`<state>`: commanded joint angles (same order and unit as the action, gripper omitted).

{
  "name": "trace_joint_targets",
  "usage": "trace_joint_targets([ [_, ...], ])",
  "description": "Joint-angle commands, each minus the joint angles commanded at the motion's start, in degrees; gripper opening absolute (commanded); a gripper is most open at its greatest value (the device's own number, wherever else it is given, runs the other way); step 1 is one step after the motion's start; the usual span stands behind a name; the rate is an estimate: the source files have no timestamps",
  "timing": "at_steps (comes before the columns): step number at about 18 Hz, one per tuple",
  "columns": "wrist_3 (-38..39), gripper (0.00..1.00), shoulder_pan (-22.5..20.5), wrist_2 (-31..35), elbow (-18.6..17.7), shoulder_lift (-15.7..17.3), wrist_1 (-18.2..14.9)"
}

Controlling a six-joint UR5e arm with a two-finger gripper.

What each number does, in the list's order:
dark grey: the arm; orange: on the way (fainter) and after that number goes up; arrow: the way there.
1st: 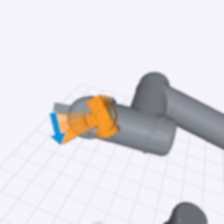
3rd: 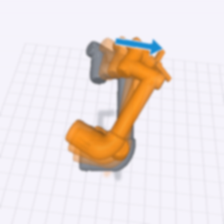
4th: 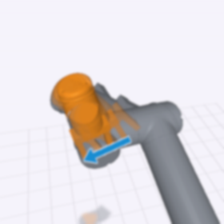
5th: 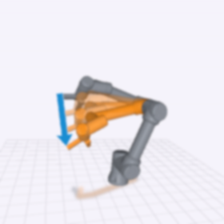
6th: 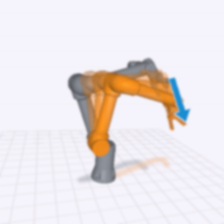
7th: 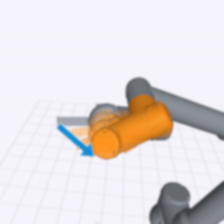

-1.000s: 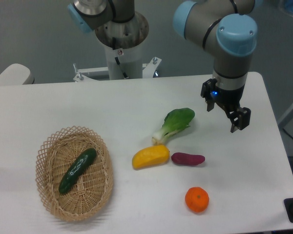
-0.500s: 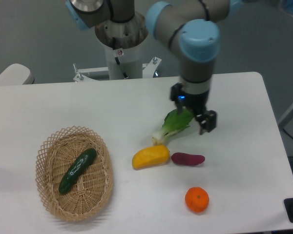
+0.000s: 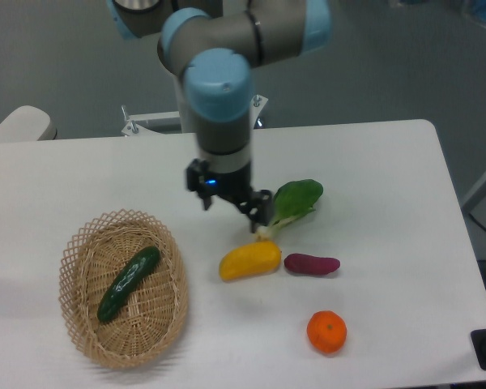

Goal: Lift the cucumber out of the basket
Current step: 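Move the open gripper over the wicker basket and lower toward the cucumber, then close the gripper on the green cucumber inside the basket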

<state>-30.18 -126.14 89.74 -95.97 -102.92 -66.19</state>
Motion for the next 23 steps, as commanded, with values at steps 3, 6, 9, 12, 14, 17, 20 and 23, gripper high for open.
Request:
trace_joint_targets([
  [3,7.05,1.0,3.52,-0.18,-0.54,-2.54,2.29],
  [6,9.61,1.0,5.37,-0.96,0.08,-5.62,2.46],
  [9,9.09,1.0,7.57,-1.14,-0.01,-8.61,7.46],
  [12,6.99,1.0,8.62,-1.23,0.07,-10.81,10.11],
  [14,5.49,1.0,9.24,-1.06,-0.19,-11.69,10.29],
  [17,4.08,1.0,9.68,-1.06,-0.19,-12.83,10.64],
  [20,3.02,1.0,10.3,-0.62,-0.19,-14.24,11.6],
  [23,3.02,1.0,10.39,-0.62,-0.19,-15.11,12.22],
])
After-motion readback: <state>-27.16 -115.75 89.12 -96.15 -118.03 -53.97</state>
